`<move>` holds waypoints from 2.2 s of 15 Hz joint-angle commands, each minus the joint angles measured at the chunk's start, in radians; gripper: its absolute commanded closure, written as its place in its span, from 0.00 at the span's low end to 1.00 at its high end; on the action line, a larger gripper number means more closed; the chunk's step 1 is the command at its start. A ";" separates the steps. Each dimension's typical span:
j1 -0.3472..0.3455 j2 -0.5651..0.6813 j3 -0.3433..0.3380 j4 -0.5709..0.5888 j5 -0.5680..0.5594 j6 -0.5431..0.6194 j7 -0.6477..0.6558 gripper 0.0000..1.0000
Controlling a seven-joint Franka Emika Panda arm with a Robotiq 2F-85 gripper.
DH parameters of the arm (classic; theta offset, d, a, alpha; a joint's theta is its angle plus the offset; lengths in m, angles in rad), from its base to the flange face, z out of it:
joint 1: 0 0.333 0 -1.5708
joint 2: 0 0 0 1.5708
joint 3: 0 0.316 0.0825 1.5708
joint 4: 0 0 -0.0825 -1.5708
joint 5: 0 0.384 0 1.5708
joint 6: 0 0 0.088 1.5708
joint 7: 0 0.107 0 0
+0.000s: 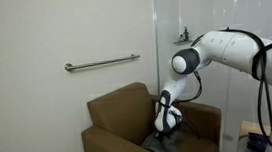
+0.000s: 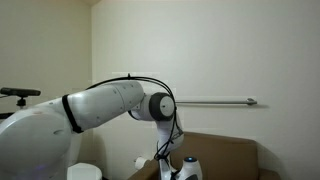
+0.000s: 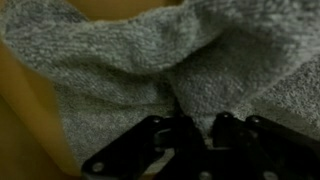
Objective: Pick the cloth and put it on the shoulder of the couch
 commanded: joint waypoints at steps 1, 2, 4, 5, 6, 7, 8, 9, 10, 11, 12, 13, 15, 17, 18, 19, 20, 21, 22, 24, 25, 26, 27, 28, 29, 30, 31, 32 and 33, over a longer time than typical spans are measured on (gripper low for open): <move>0.005 -0.043 0.001 -0.034 -0.001 -0.004 -0.015 0.93; 0.008 -0.046 -0.002 -0.035 -0.001 -0.004 -0.014 0.93; 0.008 -0.053 -0.002 -0.037 -0.001 -0.007 -0.014 0.94; 0.008 -0.057 -0.003 -0.038 -0.001 -0.007 -0.014 0.93; 0.010 -0.062 -0.005 -0.040 -0.001 -0.007 -0.013 0.93; 0.013 -0.069 -0.008 -0.044 -0.001 -0.008 -0.012 0.94; 0.016 -0.073 -0.011 -0.045 -0.001 -0.009 -0.010 0.94; 0.017 -0.076 -0.012 -0.046 -0.001 -0.009 -0.010 0.94; 0.006 -0.027 -0.001 0.006 0.006 -0.003 -0.005 0.94; 0.006 -0.028 -0.001 0.008 0.006 -0.003 -0.005 0.82; 0.006 -0.025 -0.001 0.009 0.006 -0.003 -0.005 0.82; 0.006 -0.023 0.000 0.010 0.006 -0.003 -0.005 0.82; 0.006 -0.021 0.000 0.011 0.006 -0.003 -0.005 0.82; 0.006 -0.021 0.000 0.012 0.006 -0.003 -0.005 0.82; 0.006 -0.021 0.000 0.012 0.006 -0.003 -0.005 0.94; 0.008 -0.025 -0.002 0.008 0.005 -0.002 -0.005 0.94; 0.010 -0.029 -0.004 0.005 0.005 -0.004 -0.005 0.94; 0.008 -0.033 -0.001 0.002 0.004 -0.005 -0.007 0.94; 0.007 -0.037 0.001 0.000 0.003 -0.007 -0.009 0.94; 0.003 -0.046 0.006 -0.004 0.001 -0.007 -0.013 0.94; 0.003 -0.052 0.007 -0.007 0.000 -0.006 -0.014 0.94; 0.003 -0.056 0.007 -0.009 0.000 -0.003 -0.015 0.94; 0.002 -0.062 0.009 -0.011 -0.001 -0.003 -0.016 0.94; 0.002 -0.067 0.010 -0.012 -0.002 -0.003 -0.018 0.94; 0.002 -0.071 0.011 -0.012 -0.002 -0.002 -0.018 0.94; 0.003 -0.076 0.011 -0.013 -0.003 -0.001 -0.019 0.94; 0.004 -0.081 0.010 -0.015 -0.003 0.000 -0.018 0.94; 0.005 -0.086 0.011 -0.015 -0.002 0.002 -0.018 0.94; 0.005 -0.090 0.012 -0.016 -0.003 0.002 -0.018 0.94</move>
